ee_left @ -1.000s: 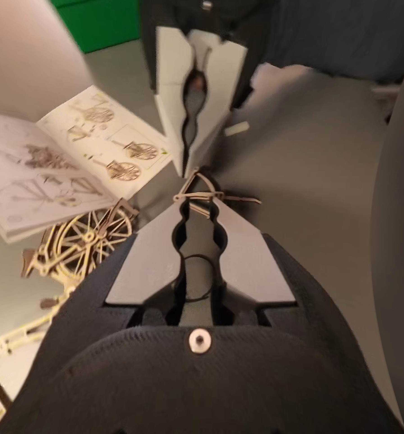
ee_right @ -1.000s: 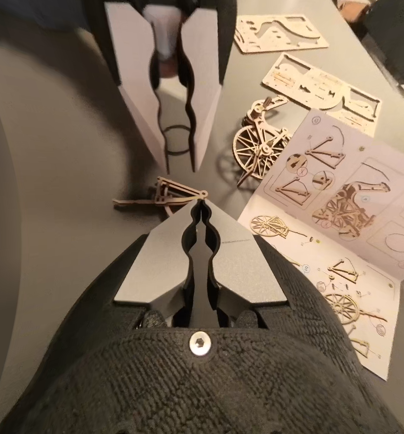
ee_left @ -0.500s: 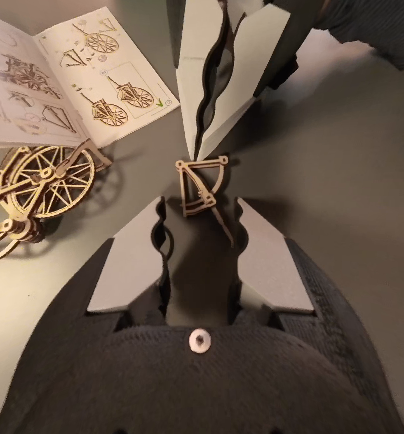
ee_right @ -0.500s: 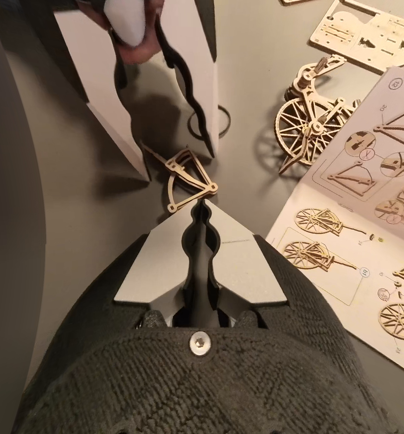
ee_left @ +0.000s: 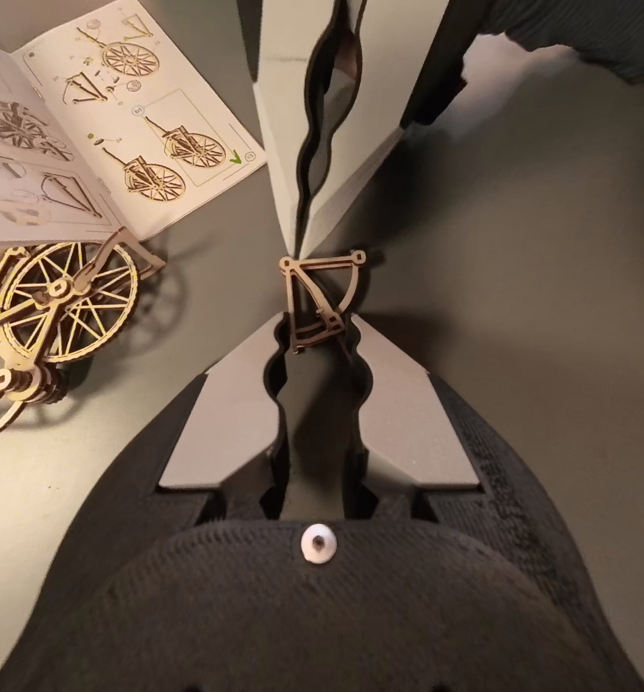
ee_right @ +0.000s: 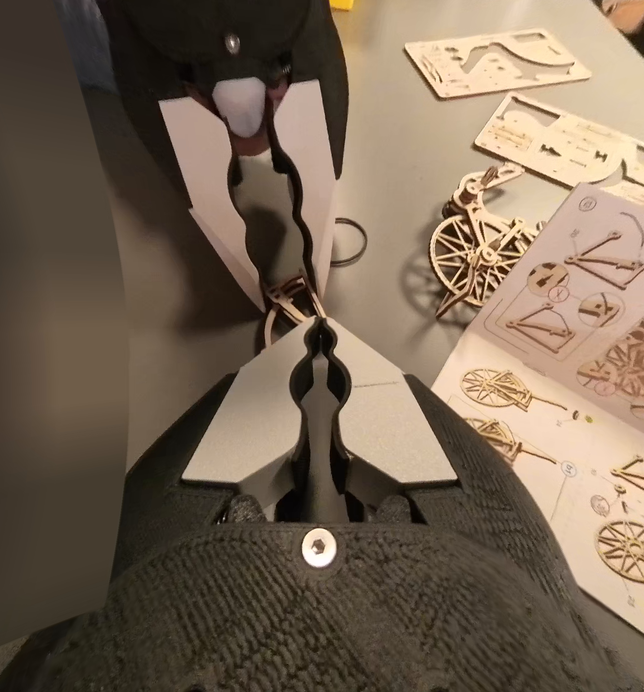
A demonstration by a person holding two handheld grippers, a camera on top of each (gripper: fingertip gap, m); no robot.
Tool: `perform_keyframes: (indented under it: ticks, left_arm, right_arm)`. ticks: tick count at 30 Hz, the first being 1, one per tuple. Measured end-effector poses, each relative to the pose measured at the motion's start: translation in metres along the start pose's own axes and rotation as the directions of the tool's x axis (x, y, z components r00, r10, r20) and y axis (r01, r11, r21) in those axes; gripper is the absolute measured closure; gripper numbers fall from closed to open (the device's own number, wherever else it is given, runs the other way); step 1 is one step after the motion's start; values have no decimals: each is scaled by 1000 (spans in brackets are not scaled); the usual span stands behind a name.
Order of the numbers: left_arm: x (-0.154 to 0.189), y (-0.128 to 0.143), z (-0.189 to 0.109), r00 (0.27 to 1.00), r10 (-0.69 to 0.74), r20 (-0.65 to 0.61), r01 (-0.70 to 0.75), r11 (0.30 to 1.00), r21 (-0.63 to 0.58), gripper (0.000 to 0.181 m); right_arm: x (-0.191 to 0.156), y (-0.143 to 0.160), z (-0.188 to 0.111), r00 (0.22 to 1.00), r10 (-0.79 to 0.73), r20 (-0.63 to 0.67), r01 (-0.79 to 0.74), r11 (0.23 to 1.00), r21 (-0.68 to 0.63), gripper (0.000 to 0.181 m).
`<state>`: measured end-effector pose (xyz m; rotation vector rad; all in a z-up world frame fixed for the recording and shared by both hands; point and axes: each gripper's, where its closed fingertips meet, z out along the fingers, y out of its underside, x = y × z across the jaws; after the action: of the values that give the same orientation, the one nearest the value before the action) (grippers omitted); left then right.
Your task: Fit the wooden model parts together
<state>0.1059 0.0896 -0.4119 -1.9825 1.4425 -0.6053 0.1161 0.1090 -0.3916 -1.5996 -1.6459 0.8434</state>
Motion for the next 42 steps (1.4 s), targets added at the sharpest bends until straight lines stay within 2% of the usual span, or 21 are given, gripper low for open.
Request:
perform_keyframes:
  ticks: [3,5,10,12,15,18,21,23,26,27,29,31,32,33,34,36,38,39,40,41,42]
  left_arm:
    - [1,0,0,1000,5,-4,-5,1000,1,153]
    - [1,0,1,1000,1,-8,-1,1000,5,153]
    - [1,-1,1,1000,-8,-12,8,1000,11,153]
    - [2,-1,1,1000,-10,-15,11,1000,15,153]
    - [1,-1,1,1000,-12,-17,12,1000,19,153]
    - [1,-1,1,1000,-17,-17,17,1000,26,153]
    - [1,-2,2,1000,-16,-15,16,999,33,153]
    - [1,-2,2,1000,-18,-18,19,999,36,153]
    - [1,-2,2,1000,-17,-15,18,999,39,153]
    - [1,-2,2,1000,-19,-17,20,999,38,153]
    - [1,-2,2,1000,-21,-17,22,999,40,153]
    - [1,-3,2,1000,-22,-14,22,999,41,153]
    - [1,-3,3,1000,-22,-14,23,999,42,153]
    - [1,-3,3,1000,-23,-15,24,999,43,153]
    - [1,-3,3,1000,-23,-16,24,999,43,153]
    - [1,-3,3,1000,-25,-13,25,999,43,153]
    - [1,-3,3,1000,-26,-13,26,999,46,153]
    - [1,-3,3,999,-30,-16,31,998,48,153]
    - [1,-3,3,999,-33,-19,34,998,49,153]
    - [1,-3,3,999,-36,-20,37,998,51,153]
    - [1,-3,3,999,-39,-21,40,998,53,153]
  right_arm:
    - [-1,-25,-3,1000,-6,-3,6,994,106,181]
    - [-6,-3,8,999,-31,19,31,999,-34,181]
    - [-10,-23,0,999,-28,19,27,997,72,181]
    - [-8,2,10,1000,-4,28,5,1000,-30,181]
    - [-4,-32,-7,998,-49,-31,52,993,107,181]
    - [-4,3,8,1000,-7,7,7,1000,-28,181]
    - [-3,-38,-9,999,-43,-33,48,988,145,181]
    - [-5,8,11,999,-43,-8,43,996,-74,181]
    - [0,-33,-5,994,-80,-69,87,991,102,181]
    - [-3,-33,-5,995,-79,-54,84,992,98,181]
    - [-4,4,12,999,-32,-14,31,998,-52,181]
    - [1,-11,2,995,-78,-61,76,997,-32,181]
    - [-1,-30,-5,994,-86,-65,89,994,56,181]
    - [-5,-28,-4,998,-57,-31,58,997,55,181]
    - [-3,-1,5,999,-40,-19,38,997,-70,181]
    - [-1,-4,3,999,36,-10,-37,999,-39,181]
    - [-1,-39,-8,997,-35,-64,42,994,102,181]
    - [-2,-28,-3,999,-3,-47,5,999,49,181]
    - [-1,4,7,999,32,-34,-35,994,-99,181]
    - [-4,-3,8,996,84,-2,-84,996,-31,181]
    - [0,-1,4,998,53,-38,-56,995,-84,181]
